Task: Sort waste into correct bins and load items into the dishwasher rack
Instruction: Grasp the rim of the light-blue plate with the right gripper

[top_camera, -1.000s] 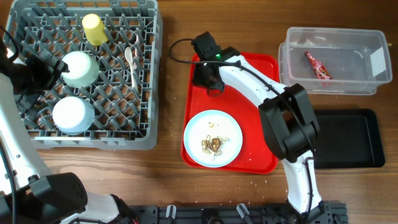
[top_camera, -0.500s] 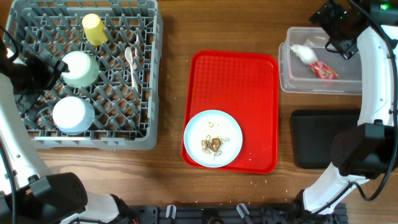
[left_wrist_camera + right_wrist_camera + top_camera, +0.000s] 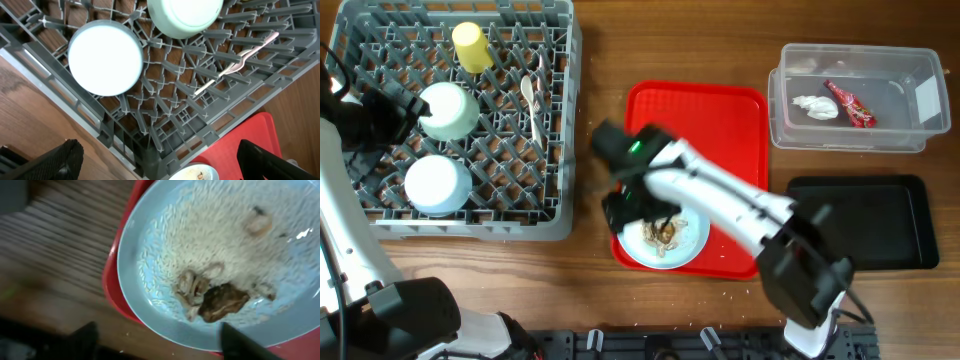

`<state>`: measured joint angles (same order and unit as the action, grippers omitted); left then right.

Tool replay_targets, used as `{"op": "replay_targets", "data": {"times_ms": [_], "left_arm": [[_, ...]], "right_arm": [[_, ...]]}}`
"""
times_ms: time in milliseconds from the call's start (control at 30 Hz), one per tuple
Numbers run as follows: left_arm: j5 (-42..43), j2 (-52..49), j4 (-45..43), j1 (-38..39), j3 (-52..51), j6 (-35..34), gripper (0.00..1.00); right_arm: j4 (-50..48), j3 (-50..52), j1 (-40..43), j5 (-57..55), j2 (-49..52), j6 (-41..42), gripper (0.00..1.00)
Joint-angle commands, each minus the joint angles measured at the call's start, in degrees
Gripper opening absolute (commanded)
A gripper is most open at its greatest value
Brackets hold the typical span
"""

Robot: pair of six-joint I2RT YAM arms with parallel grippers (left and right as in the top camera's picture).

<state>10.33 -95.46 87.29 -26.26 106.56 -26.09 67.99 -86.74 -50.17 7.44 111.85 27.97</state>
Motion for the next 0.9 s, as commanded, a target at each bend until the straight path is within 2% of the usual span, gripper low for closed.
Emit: {"op": "replay_targets", "data": {"times_ms": [0, 133, 200, 267, 467, 533, 567, 600, 700, 867], "left_arm": [[0.07, 0.11, 0.0, -0.26, 0.37, -0.52, 1.0], [0.07, 0.11, 0.0, -0.26, 0.37, -0.52, 1.0], [0.07, 0.11, 0.0, -0.26, 0.37, -0.52, 1.0], [0.07, 0.11, 0.0, -0.26, 0.37, -0.52, 1.0], [0.07, 0.11, 0.0, -0.26, 0.37, -0.52, 1.0], [0.07, 0.11, 0.0, -0.26, 0.37, -0.52, 1.0], [0.07, 0.11, 0.0, -0.26, 0.37, -0.52, 1.0], [0.07, 0.11, 0.0, -0.26, 0.37, -0.52, 1.0], [0.07, 0.11, 0.0, -0.26, 0.37, -0.52, 1.0], [0.07, 0.11, 0.0, -0.26, 0.37, -0.52, 1.0]], "right_arm": [[-4.94, 4.9, -5.68, -5.35, -0.17, 0.96, 0.57], [-11.78, 8.44, -9.4, -4.02, -0.17, -2.1, 0.45], [-13.0, 8.46, -10.05, -5.03, 0.22, -2.34, 0.33], [-13.38, 8.5, -10.1, -8.31, 1.11, -1.66, 0.26], [-15.91, 11.58, -10.08, -11.08, 4.22, -0.98, 0.25], [-16.22, 11.87, -10.08, -11.26, 4.22, -0.94, 0.21], [-16.39, 11.85, -10.08, -11.78, 4.2, -0.9, 0.16], [-16.33, 11.78, -9.97, -12.74, 4.2, -0.81, 0.06], [-15.69, 10.67, -8.81, -14.64, 4.2, -0.68, 0.04], [-8.74, 7.89, -2.69, -22.4, 4.17, 6.19, 0.04]]}}
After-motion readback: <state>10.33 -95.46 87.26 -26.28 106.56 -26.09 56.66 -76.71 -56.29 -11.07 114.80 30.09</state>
